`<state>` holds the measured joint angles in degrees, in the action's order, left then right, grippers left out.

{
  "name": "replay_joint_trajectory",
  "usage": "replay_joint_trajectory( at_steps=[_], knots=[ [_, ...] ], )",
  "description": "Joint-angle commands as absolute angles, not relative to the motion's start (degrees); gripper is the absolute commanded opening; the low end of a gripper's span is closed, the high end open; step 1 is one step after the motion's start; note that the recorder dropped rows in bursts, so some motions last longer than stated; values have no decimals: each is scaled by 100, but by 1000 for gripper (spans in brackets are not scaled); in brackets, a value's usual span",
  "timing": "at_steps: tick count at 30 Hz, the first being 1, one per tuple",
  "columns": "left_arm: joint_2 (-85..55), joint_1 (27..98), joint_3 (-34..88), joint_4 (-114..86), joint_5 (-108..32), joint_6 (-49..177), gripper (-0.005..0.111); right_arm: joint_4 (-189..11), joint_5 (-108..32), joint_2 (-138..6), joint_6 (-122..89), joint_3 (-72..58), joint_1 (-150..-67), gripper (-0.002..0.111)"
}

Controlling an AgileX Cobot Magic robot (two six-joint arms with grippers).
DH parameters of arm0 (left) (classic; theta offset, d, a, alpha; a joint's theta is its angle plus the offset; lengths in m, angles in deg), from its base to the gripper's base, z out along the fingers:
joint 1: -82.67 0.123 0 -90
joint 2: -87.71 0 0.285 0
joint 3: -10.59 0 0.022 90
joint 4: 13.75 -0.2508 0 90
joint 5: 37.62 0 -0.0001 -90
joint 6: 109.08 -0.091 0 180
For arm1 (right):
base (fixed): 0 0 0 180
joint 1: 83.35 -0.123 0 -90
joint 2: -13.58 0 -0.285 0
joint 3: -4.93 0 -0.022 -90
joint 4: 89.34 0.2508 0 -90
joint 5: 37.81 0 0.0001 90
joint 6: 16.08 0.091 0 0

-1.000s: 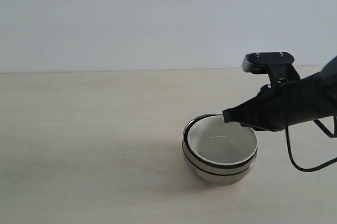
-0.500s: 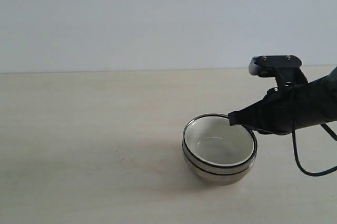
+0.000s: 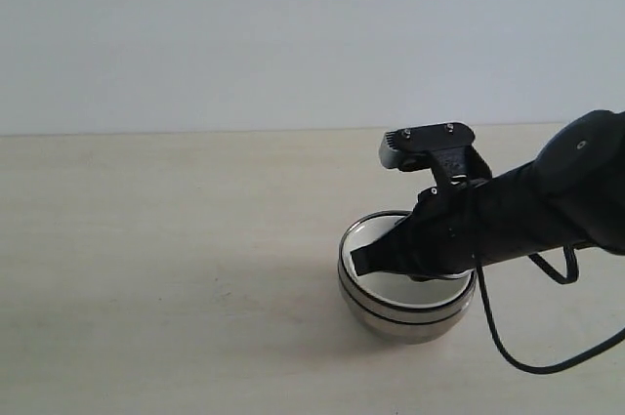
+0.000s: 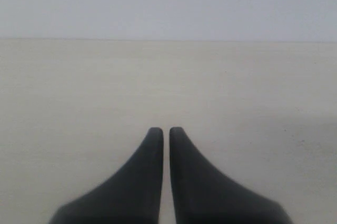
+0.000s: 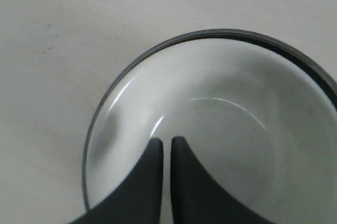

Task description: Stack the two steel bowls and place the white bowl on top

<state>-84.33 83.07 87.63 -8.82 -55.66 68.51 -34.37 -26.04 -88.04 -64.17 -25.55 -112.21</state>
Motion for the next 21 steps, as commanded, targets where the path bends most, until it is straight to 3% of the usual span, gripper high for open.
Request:
replay_joint_trajectory(
  at_steps=[1,21],
  knots=[
    [-8450,8279,8781,-882,-5522,6878,4,-3431,-2813,-8910,-6446,-2532,-11249,0],
    [-8450,8279,8781,-882,-5522,6878,4,-3452,-2710,-9417,-6093,-2288,-11249,0]
  ],
)
